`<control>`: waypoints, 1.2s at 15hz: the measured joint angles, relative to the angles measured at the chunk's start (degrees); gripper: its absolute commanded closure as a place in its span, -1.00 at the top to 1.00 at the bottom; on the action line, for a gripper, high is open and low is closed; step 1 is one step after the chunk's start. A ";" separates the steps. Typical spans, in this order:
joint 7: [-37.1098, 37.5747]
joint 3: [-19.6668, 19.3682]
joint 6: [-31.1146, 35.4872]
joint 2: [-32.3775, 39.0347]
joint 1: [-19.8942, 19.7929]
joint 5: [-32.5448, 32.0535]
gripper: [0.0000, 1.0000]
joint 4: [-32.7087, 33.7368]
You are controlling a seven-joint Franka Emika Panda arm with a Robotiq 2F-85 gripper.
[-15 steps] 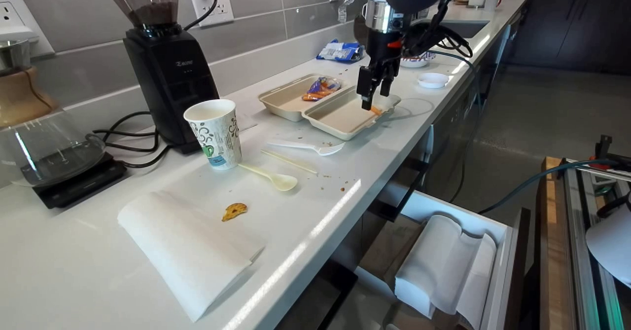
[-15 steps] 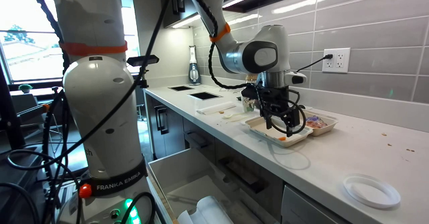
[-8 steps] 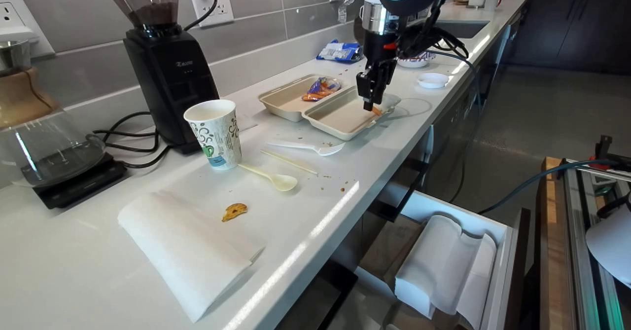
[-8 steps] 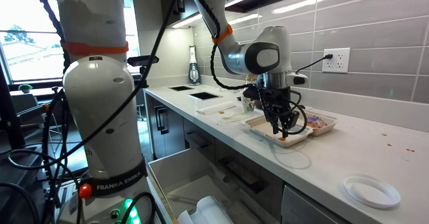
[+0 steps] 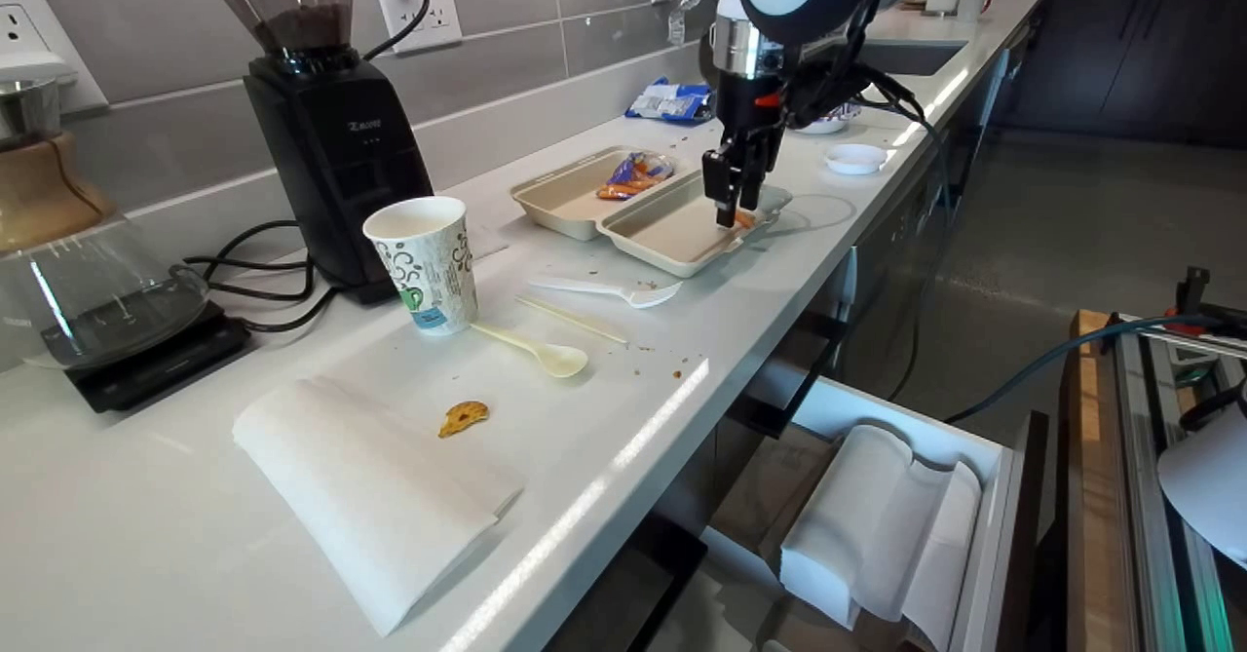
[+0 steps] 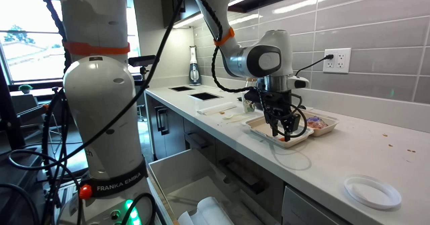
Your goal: Put the orange object in the carton box inside the pack
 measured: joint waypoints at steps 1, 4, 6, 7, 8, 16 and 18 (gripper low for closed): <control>0.14 0.00 0.00 0.09 0.00 -0.11 -0.69 0.01; 0.40 0.00 0.00 0.24 0.00 -0.16 -1.00 0.04; 0.59 0.00 0.00 0.30 0.00 -0.17 -0.94 0.07; 0.65 0.00 0.00 0.30 0.00 -0.18 -0.94 0.09; 0.67 0.00 0.00 0.30 0.00 -0.20 -0.94 0.16; 1.50 -0.40 0.01 -2.18 -1.15 -4.53 -0.94 3.22; 1.18 -0.42 0.11 -2.73 -1.78 -4.69 -0.94 4.46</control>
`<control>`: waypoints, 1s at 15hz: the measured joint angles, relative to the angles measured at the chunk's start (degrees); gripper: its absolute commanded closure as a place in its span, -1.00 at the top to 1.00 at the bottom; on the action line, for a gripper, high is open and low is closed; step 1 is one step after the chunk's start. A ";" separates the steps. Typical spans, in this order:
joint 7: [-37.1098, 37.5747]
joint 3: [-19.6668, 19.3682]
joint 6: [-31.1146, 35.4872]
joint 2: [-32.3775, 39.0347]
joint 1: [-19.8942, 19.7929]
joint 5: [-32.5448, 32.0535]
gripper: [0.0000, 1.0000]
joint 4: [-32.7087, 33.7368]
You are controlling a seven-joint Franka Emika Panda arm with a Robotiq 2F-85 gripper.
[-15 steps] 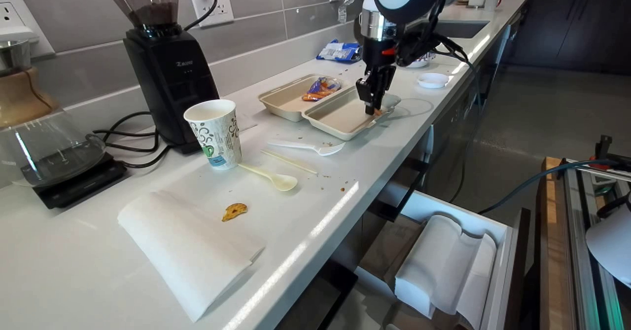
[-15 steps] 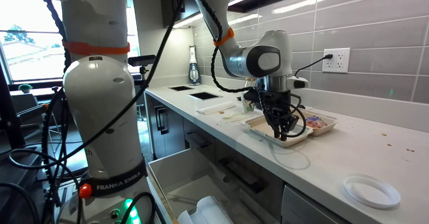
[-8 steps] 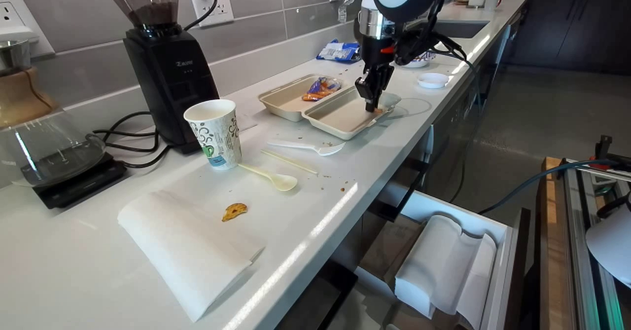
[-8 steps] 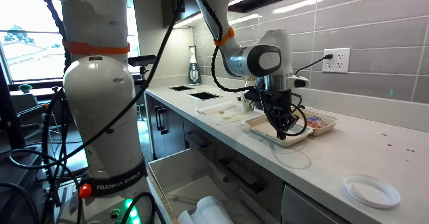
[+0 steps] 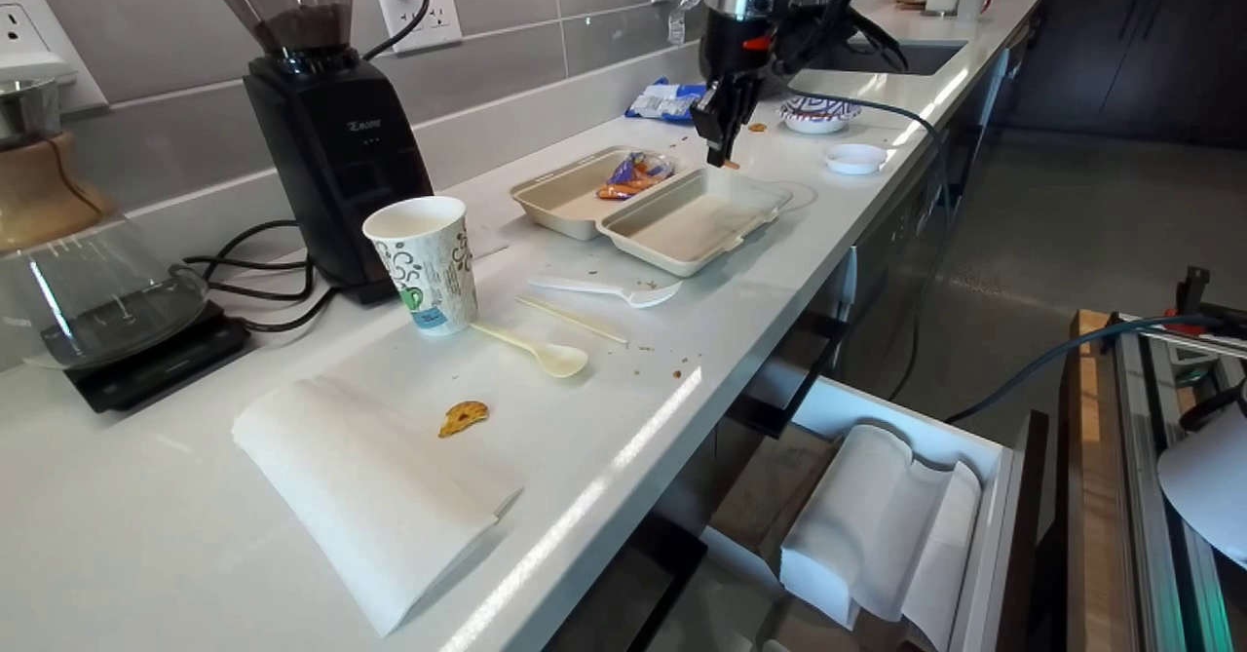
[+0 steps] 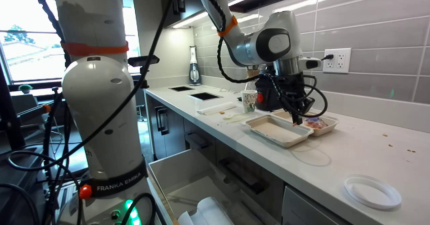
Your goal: Put the orange object in the carton box inside the pack
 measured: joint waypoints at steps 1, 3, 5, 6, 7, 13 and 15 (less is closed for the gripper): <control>-0.46 0.00 0.28 -0.04 -0.21 0.20 -0.94 0.62; -2.21 0.04 1.50 0.09 -0.40 1.77 -0.94 1.54; -5.20 0.24 2.91 0.37 -0.41 5.14 -0.94 2.16; -6.94 0.40 3.39 0.56 -0.41 7.17 -0.94 2.47; -8.67 0.57 3.52 0.76 -0.41 9.14 -0.94 2.83; -17.06 1.43 3.54 2.56 -0.48 18.23 -0.94 4.68; -19.04 1.91 3.55 3.40 -0.73 20.17 -0.94 5.32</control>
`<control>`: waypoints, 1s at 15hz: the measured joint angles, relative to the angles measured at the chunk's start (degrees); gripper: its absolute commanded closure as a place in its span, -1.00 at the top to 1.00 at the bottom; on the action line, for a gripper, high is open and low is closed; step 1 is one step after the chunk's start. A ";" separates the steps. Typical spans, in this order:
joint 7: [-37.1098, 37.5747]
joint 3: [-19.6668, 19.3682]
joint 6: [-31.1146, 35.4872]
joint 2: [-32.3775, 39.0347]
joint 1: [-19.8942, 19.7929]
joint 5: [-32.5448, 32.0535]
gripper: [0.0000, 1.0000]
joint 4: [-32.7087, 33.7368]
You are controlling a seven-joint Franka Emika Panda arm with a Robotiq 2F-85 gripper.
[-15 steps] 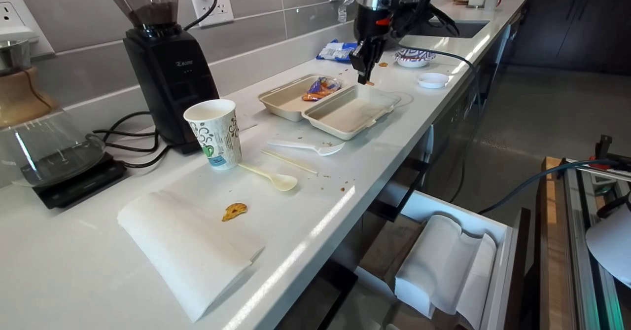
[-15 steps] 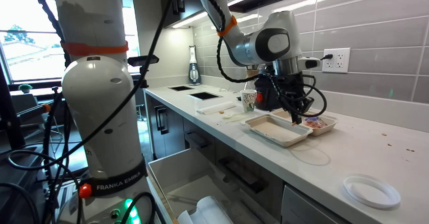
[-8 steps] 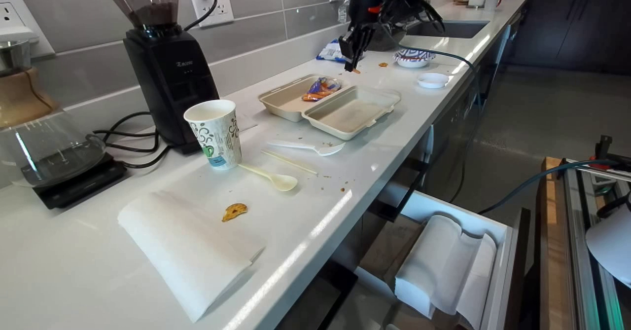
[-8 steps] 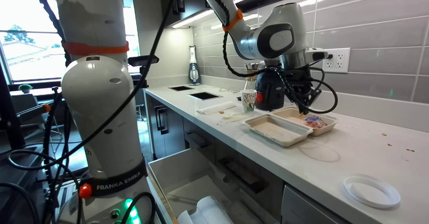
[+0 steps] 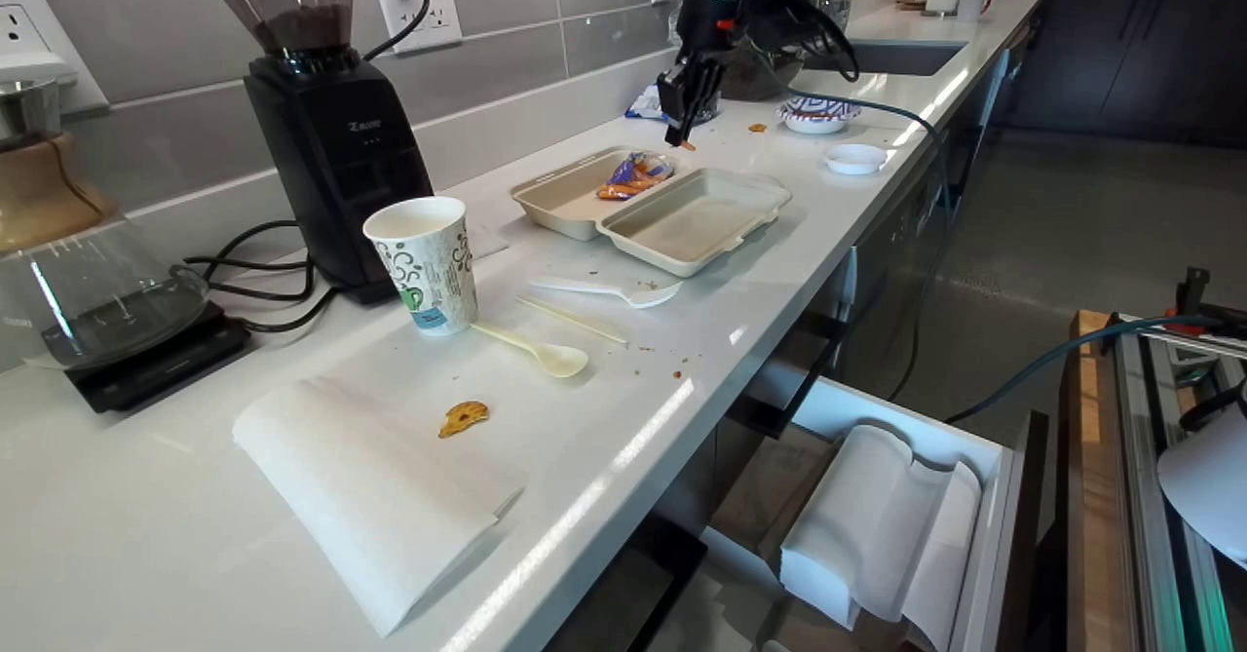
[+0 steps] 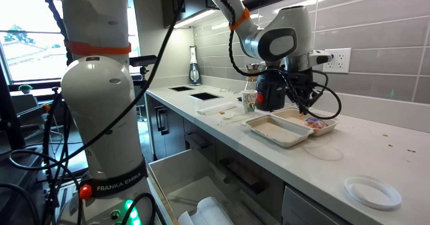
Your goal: Put the orange object in the carton box inside the pack
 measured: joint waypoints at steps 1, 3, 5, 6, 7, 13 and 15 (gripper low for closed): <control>-0.84 0.26 0.00 0.41 -0.14 0.77 -0.94 0.34; -2.22 0.84 0.00 1.24 -0.51 1.90 -0.94 1.03; -3.06 1.43 0.00 2.12 -0.96 2.46 -0.94 1.89; -3.31 1.68 0.00 2.61 -1.15 2.62 -0.94 2.32; -3.54 1.94 0.00 3.12 -1.38 2.69 -0.94 2.80; -4.08 3.55 0.00 6.35 -2.98 2.74 -0.94 5.64; -4.08 3.97 0.00 7.39 -3.42 2.73 -0.94 6.60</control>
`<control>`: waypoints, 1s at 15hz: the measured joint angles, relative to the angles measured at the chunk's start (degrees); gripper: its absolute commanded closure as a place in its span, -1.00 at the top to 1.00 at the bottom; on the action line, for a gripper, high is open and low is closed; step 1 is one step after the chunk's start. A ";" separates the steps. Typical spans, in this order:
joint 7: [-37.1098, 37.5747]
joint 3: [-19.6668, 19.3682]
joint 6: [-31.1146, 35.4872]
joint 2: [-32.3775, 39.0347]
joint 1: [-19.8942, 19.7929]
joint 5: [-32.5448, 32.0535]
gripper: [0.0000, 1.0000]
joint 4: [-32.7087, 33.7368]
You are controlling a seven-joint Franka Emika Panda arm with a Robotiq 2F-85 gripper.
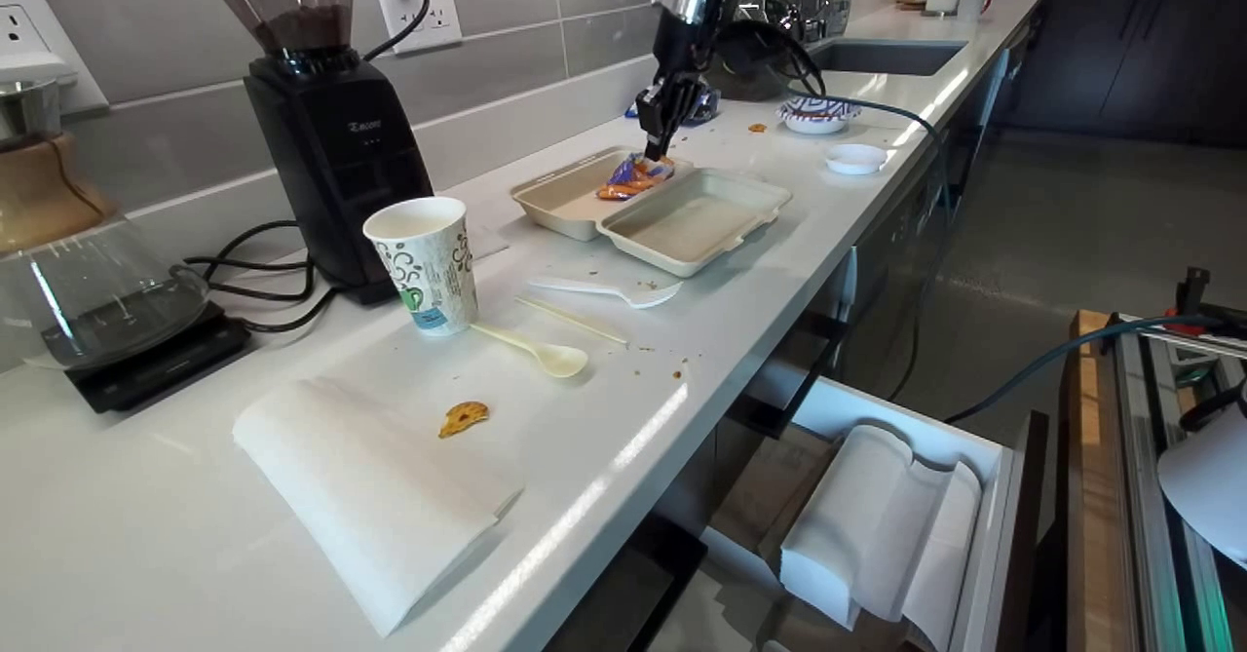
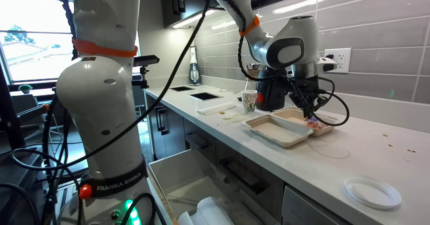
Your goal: Put the orange object in the carton box inside the pack
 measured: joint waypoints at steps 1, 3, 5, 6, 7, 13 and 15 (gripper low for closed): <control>0.00 0.22 0.00 0.47 -0.23 0.00 -0.94 0.43; 0.00 0.53 0.00 1.40 -0.58 -0.06 -0.94 1.34; 0.00 0.68 0.00 2.28 -0.82 -0.21 -0.94 2.18; 0.00 0.76 0.00 2.71 -0.96 -0.27 -0.94 2.59; 0.00 0.84 0.00 3.15 -1.10 -0.31 -0.94 2.99; 0.00 1.40 0.00 5.15 -1.83 -0.51 -0.94 5.37; 0.00 1.52 0.00 5.71 -1.94 -0.56 -0.94 6.08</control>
